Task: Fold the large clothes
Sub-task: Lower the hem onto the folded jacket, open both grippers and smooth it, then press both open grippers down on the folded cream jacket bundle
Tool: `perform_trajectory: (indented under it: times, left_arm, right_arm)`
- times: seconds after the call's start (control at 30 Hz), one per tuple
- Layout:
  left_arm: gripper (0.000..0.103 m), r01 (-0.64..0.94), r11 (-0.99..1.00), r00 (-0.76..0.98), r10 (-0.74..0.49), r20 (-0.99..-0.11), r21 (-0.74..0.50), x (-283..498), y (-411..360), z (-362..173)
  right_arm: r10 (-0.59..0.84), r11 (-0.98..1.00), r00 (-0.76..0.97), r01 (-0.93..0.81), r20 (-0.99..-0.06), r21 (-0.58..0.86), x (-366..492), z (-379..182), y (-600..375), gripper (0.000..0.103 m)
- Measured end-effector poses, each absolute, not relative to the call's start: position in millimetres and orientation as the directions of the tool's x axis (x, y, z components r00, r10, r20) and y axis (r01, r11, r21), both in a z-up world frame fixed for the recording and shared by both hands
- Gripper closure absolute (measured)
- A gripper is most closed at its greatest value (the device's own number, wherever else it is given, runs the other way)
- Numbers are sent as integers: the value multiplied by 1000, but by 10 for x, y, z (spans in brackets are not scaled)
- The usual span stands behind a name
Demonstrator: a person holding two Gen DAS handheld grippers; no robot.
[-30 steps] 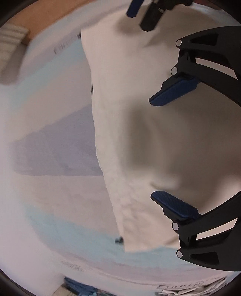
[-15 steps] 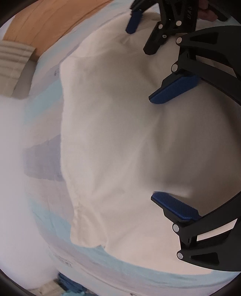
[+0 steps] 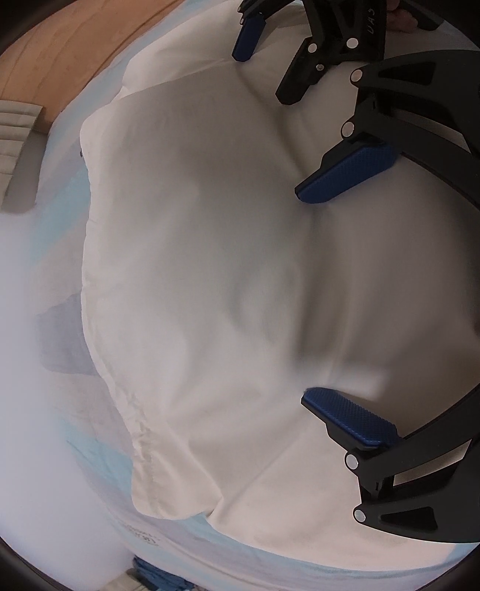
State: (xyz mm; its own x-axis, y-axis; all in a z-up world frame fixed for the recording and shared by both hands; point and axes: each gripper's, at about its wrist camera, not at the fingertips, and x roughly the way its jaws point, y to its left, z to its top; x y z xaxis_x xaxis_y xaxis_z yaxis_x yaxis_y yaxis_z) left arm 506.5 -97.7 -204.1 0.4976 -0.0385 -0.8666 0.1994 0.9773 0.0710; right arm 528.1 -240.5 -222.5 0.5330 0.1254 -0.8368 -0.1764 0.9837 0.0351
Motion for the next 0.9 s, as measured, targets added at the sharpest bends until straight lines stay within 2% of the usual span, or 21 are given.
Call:
perform_trajectory:
  times: [0.1,0.27,0.47,0.63,0.9]
  left_arm:
    - [4,194,978,495,-33,-868,74,5060,-981,-2025]
    - [6,159,985,527,-21,-850,74,4946,-905,-1699]
    - [6,9,998,539,42,-841,56,4473,-310,-1460]
    - [6,-107,993,485,97,-869,51,4180,238,-1527]
    - [5,-165,972,459,-73,-885,-165,4104,659,-1777]
  right_arm:
    - [119,983,522,-180,-845,27,5318,-2204,-2396,8]
    - [93,986,528,-169,-844,3,5249,-1879,-2413,8]
    - [146,975,561,-222,-815,22,4882,-1562,-2265,8]
    - [153,968,535,-249,-831,18,4701,-1632,-2097,8]
    - [180,953,564,-304,-806,1,4703,-1563,-1803,8]
